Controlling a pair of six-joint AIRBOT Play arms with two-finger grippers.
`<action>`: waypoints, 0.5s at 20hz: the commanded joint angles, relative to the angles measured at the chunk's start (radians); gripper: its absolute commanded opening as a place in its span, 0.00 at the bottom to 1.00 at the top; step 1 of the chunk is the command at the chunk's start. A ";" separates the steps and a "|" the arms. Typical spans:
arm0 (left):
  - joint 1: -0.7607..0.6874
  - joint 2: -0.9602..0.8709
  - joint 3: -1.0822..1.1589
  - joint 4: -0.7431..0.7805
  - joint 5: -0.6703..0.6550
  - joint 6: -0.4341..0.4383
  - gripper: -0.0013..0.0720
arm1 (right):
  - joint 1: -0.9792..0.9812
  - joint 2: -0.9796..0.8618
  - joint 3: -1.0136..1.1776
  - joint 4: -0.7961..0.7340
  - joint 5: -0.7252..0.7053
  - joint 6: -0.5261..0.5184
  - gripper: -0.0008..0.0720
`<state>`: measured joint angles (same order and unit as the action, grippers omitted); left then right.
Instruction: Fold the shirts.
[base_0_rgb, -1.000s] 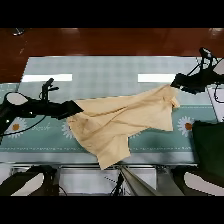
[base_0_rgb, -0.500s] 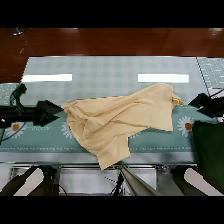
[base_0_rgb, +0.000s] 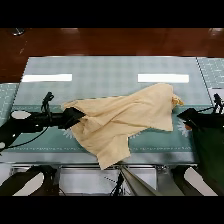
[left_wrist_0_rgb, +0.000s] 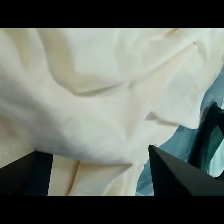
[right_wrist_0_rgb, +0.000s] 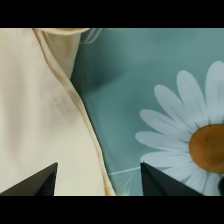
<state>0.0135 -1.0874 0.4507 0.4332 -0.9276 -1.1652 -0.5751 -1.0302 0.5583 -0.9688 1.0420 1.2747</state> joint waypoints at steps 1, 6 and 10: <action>-0.085 -0.113 0.074 -0.015 0.071 0.013 0.98 | -0.003 0.003 -0.013 -0.016 0.025 -0.011 0.84; -0.083 -0.186 0.197 -0.015 -0.059 0.140 0.05 | -0.003 0.000 -0.014 -0.070 0.074 0.025 0.84; -0.082 -0.186 0.233 -0.015 -0.072 0.140 0.05 | -0.002 -0.049 -0.014 -0.083 0.126 0.031 0.84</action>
<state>-0.0662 -1.2629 0.6525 0.4187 -0.9760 -1.0508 -0.5774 -1.0512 0.5442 -1.0363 1.1275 1.2957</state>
